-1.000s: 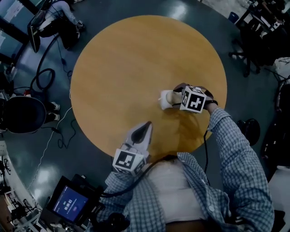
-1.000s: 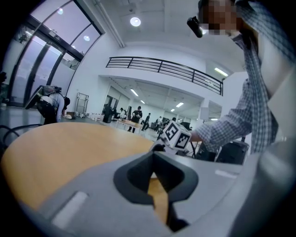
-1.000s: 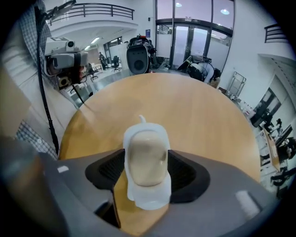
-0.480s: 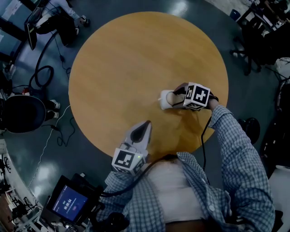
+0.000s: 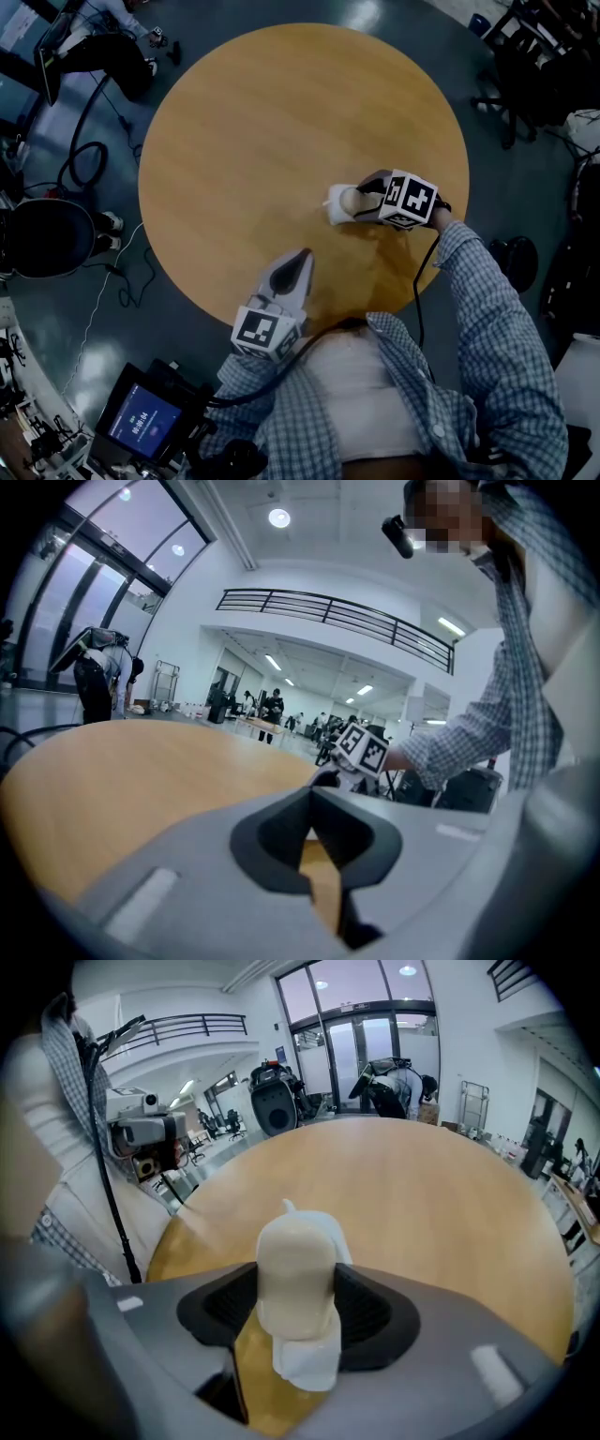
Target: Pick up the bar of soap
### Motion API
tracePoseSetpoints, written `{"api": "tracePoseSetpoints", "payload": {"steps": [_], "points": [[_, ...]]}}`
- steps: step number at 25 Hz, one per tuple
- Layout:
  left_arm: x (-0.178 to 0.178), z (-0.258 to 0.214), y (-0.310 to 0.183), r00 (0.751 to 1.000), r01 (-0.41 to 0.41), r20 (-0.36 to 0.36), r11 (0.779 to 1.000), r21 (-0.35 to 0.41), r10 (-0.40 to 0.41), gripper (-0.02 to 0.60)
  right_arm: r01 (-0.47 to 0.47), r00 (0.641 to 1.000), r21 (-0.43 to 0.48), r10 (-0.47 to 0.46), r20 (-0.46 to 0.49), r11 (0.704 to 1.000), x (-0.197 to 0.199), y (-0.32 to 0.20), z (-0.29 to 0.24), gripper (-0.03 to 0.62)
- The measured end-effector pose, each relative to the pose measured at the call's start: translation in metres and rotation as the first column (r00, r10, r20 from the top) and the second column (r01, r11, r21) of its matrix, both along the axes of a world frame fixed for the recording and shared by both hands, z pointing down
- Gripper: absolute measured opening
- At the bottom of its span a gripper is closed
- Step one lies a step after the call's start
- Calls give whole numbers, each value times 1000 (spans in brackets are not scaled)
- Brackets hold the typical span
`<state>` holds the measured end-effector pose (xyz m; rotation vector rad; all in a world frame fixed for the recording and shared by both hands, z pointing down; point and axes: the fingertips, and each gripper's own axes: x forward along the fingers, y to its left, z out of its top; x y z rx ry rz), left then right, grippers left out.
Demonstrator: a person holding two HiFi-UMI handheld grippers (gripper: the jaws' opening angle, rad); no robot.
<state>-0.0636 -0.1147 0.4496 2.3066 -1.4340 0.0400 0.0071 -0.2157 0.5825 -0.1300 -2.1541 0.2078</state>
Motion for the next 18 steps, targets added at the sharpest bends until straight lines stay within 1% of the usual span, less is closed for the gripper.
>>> {"api": "tracePoseSetpoints", "payload": {"steps": [2, 4, 5, 6, 7, 9, 11, 13, 15, 18], "points": [[1, -3, 0, 1000, -5, 4, 1000, 1, 5, -2, -49, 998, -13, 50, 36, 999, 4, -4, -6, 259], [1, -1, 0, 1000, -11, 3, 1000, 8, 11, -2, -134, 984, -44, 138, 110, 990, 7, -10, -15, 259], [1, 0, 0, 1000, -10, -1, 1000, 7, 10, -3, -188, 967, -66, 196, 161, 980, 8, -14, -24, 259], [1, 1, -1, 1000, -9, -4, 1000, 8, 9, -2, -244, 941, -90, 258, 220, 966, 9, -17, -36, 259], [1, 1, -2, 1000, -14, -4, 1000, 12, 14, -2, -299, 905, -115, 320, 281, 947, 10, -20, -50, 259], [1, -1, -2, 1000, -25, -7, 999, 22, 25, -2, -397, 809, -168, 431, 400, 902, 12, -22, -81, 259], [1, -5, -2, 1000, -29, -9, 999, 23, 30, -2, -473, 696, -224, 518, 498, 852, 14, -18, -112, 259], [2, -9, -1, 999, -37, -7, 999, 25, 37, -2, -534, 577, -283, 588, 567, 797, 19, -12, -138, 261], [4, -11, -2, 999, -48, -4, 998, 31, 48, -2, -589, 441, -351, 653, 615, 728, 27, -7, -158, 261], [7, -13, -3, 998, -66, -1, 997, 38, 66, -2, -633, 221, -479, 734, 642, 609, 44, 2, -182, 261]]}}
